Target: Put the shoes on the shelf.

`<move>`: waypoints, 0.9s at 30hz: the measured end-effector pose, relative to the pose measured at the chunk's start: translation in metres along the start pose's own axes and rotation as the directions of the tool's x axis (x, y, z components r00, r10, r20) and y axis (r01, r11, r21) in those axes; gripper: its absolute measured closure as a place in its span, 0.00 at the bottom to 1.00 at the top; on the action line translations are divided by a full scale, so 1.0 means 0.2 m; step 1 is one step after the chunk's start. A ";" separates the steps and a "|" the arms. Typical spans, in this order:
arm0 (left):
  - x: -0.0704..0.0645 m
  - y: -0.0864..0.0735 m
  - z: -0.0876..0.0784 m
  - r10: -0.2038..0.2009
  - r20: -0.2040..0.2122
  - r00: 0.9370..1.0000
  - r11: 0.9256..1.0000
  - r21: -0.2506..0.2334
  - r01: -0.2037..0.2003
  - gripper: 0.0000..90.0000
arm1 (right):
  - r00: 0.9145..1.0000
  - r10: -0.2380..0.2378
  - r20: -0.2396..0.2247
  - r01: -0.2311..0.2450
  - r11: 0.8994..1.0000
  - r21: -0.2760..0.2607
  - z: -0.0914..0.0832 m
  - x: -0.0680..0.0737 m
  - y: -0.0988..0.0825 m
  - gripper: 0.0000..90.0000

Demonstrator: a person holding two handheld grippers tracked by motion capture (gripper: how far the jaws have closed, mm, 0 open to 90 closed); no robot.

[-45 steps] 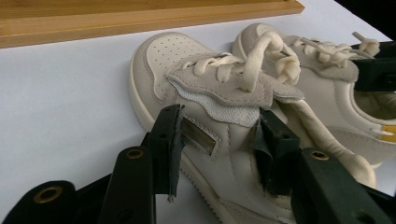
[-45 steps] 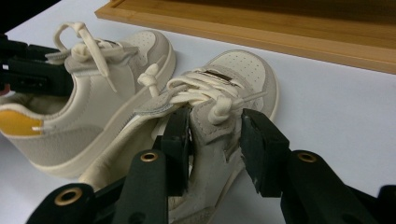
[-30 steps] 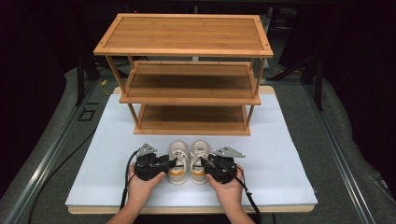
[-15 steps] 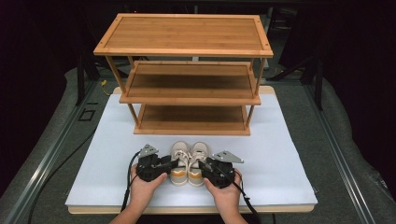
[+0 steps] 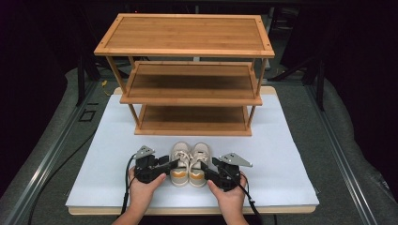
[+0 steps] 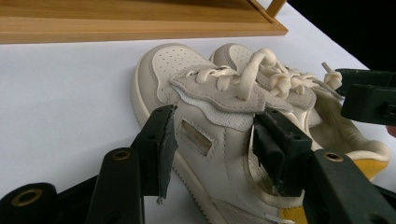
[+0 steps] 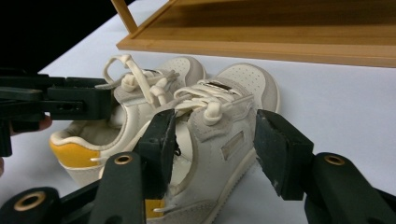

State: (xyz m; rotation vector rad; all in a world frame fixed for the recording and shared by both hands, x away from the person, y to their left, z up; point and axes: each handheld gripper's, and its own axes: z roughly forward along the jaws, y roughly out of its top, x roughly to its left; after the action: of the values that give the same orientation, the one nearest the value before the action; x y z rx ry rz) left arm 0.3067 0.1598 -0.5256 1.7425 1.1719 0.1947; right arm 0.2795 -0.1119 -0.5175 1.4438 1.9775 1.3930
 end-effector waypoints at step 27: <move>-0.03 -0.09 0.04 -0.079 -0.030 0.996 0.993 -0.095 0.076 0.57 | 0.989 0.145 0.008 -0.144 0.987 -0.074 0.04 0.00 -0.08 0.56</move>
State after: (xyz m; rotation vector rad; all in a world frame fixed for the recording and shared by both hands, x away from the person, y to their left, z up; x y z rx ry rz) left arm 0.2977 0.1513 -0.5427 1.6141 1.2335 0.2294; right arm 0.2774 -0.1083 -0.5349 1.5862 1.8247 1.4947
